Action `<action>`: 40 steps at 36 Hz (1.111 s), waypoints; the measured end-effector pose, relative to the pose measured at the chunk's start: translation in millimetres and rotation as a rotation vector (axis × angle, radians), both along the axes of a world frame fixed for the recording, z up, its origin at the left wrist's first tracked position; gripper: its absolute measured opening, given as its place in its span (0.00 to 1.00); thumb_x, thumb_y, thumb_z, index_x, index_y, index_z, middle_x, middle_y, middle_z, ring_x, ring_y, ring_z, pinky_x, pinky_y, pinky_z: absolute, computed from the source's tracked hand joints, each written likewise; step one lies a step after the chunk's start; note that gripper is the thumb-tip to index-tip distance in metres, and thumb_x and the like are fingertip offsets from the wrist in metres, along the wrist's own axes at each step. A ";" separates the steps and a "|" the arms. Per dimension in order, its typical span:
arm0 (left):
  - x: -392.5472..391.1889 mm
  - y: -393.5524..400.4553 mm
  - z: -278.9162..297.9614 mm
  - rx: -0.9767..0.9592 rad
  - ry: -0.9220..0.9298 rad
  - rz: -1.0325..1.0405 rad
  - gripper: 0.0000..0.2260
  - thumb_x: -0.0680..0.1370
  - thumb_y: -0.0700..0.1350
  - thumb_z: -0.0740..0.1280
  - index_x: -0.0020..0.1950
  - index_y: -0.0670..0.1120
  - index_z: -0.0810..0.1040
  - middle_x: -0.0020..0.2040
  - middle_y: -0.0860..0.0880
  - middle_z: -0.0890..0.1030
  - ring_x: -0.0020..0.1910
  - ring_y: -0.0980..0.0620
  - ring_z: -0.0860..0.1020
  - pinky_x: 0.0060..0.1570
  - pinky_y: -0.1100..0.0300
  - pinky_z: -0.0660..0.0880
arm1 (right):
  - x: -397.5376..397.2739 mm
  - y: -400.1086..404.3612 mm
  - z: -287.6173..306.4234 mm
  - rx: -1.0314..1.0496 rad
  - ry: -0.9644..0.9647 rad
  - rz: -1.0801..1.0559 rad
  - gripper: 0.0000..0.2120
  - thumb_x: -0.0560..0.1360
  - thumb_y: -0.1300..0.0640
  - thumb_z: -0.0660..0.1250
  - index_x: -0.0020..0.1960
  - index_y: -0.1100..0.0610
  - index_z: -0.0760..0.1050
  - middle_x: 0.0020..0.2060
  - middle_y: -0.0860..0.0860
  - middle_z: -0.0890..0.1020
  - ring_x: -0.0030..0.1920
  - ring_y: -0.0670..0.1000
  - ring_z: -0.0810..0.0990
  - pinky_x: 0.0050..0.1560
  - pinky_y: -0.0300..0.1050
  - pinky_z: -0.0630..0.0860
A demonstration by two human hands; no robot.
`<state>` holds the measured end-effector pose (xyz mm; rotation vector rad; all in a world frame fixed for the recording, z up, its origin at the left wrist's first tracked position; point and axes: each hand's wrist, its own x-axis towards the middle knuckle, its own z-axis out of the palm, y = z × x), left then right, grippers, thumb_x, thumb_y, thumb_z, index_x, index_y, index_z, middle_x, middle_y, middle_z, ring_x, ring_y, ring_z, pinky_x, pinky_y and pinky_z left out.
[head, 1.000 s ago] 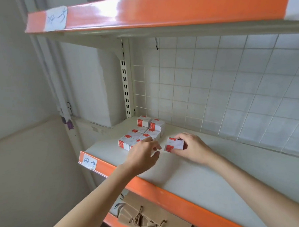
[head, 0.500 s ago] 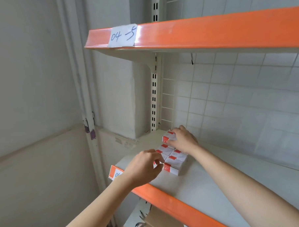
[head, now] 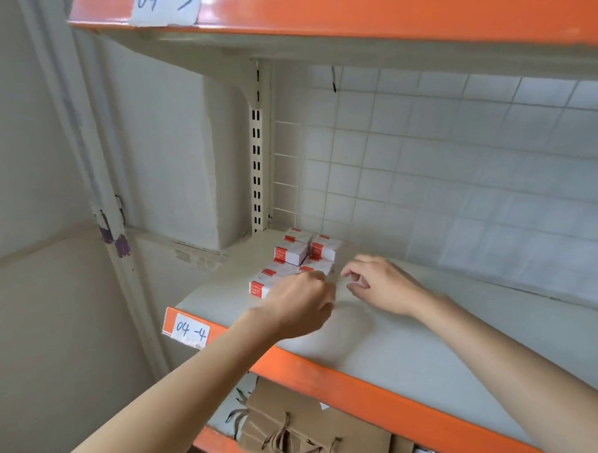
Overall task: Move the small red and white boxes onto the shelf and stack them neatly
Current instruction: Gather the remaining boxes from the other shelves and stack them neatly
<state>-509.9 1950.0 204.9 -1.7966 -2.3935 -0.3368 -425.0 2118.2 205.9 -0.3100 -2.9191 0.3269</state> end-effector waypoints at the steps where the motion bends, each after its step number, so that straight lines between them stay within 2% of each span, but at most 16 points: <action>1: 6.6 6.0 1.7 -0.023 0.014 -0.018 0.10 0.79 0.45 0.60 0.56 0.45 0.78 0.54 0.45 0.76 0.52 0.44 0.76 0.42 0.55 0.70 | 14.9 4.4 0.5 0.037 -0.039 -0.004 0.11 0.76 0.56 0.63 0.58 0.54 0.75 0.49 0.51 0.76 0.44 0.50 0.74 0.50 0.44 0.73; 5: 39.3 32.8 2.8 -0.085 0.059 -0.102 0.12 0.80 0.48 0.59 0.59 0.47 0.77 0.56 0.47 0.77 0.54 0.45 0.76 0.46 0.55 0.72 | 80.7 20.8 -1.4 0.124 -0.146 -0.069 0.14 0.77 0.57 0.60 0.62 0.54 0.73 0.55 0.51 0.76 0.53 0.53 0.77 0.53 0.43 0.71; 11: 125.3 87.9 -1.3 -0.089 0.042 -0.212 0.11 0.79 0.48 0.59 0.57 0.48 0.77 0.55 0.47 0.76 0.55 0.45 0.76 0.48 0.57 0.70 | 205.8 46.5 -9.3 0.138 -0.221 -0.164 0.15 0.79 0.55 0.56 0.64 0.55 0.71 0.60 0.51 0.73 0.60 0.52 0.73 0.59 0.45 0.69; 16: 237.9 131.7 -6.2 -0.054 -0.055 -0.365 0.12 0.80 0.50 0.59 0.59 0.50 0.77 0.57 0.49 0.76 0.57 0.48 0.75 0.51 0.59 0.70 | 327.7 77.2 -2.0 0.083 -0.178 -0.315 0.14 0.79 0.56 0.56 0.63 0.55 0.72 0.58 0.49 0.73 0.57 0.50 0.75 0.57 0.44 0.71; 19: 300.4 154.4 -6.1 -0.033 -0.078 -0.446 0.12 0.80 0.50 0.59 0.59 0.50 0.77 0.57 0.49 0.76 0.56 0.49 0.75 0.50 0.59 0.70 | 397.8 91.9 -1.0 0.050 -0.161 -0.420 0.13 0.78 0.58 0.58 0.61 0.57 0.73 0.56 0.51 0.74 0.55 0.51 0.77 0.56 0.45 0.72; 22: 355.3 175.9 -4.4 -0.019 -0.095 -0.507 0.12 0.80 0.50 0.59 0.59 0.49 0.77 0.56 0.49 0.76 0.55 0.49 0.75 0.47 0.60 0.68 | 463.3 100.9 -1.5 0.006 -0.108 -0.502 0.12 0.76 0.60 0.61 0.59 0.59 0.74 0.55 0.53 0.75 0.52 0.52 0.78 0.55 0.46 0.73; 28: 455.9 219.0 -0.8 -0.047 -0.177 -0.611 0.10 0.78 0.49 0.63 0.55 0.50 0.79 0.52 0.49 0.77 0.51 0.50 0.77 0.50 0.61 0.72 | 579.7 107.3 2.9 -0.019 -0.018 -0.664 0.11 0.75 0.60 0.62 0.57 0.58 0.76 0.51 0.52 0.76 0.50 0.53 0.78 0.54 0.48 0.74; 32: 510.7 242.6 -0.7 -0.082 -0.194 -0.679 0.09 0.77 0.48 0.63 0.54 0.49 0.80 0.52 0.49 0.77 0.50 0.50 0.77 0.51 0.58 0.74 | 636.4 120.9 6.6 -0.040 0.041 -0.757 0.10 0.75 0.62 0.63 0.55 0.59 0.76 0.50 0.52 0.77 0.49 0.51 0.78 0.54 0.46 0.75; 37: 554.8 278.0 1.0 -0.112 -0.166 -0.755 0.10 0.78 0.48 0.62 0.56 0.49 0.79 0.54 0.49 0.77 0.52 0.50 0.77 0.50 0.60 0.72 | 677.8 147.1 -3.0 -0.071 0.125 -0.836 0.09 0.75 0.61 0.63 0.54 0.57 0.76 0.48 0.50 0.77 0.47 0.49 0.78 0.54 0.48 0.76; 40: 571.9 308.2 0.9 -0.106 -0.169 -0.764 0.10 0.78 0.48 0.63 0.57 0.50 0.79 0.54 0.50 0.77 0.51 0.51 0.77 0.50 0.61 0.72 | 693.2 165.9 -5.9 -0.056 0.101 -0.849 0.10 0.77 0.60 0.62 0.57 0.56 0.75 0.51 0.49 0.77 0.48 0.47 0.77 0.55 0.45 0.76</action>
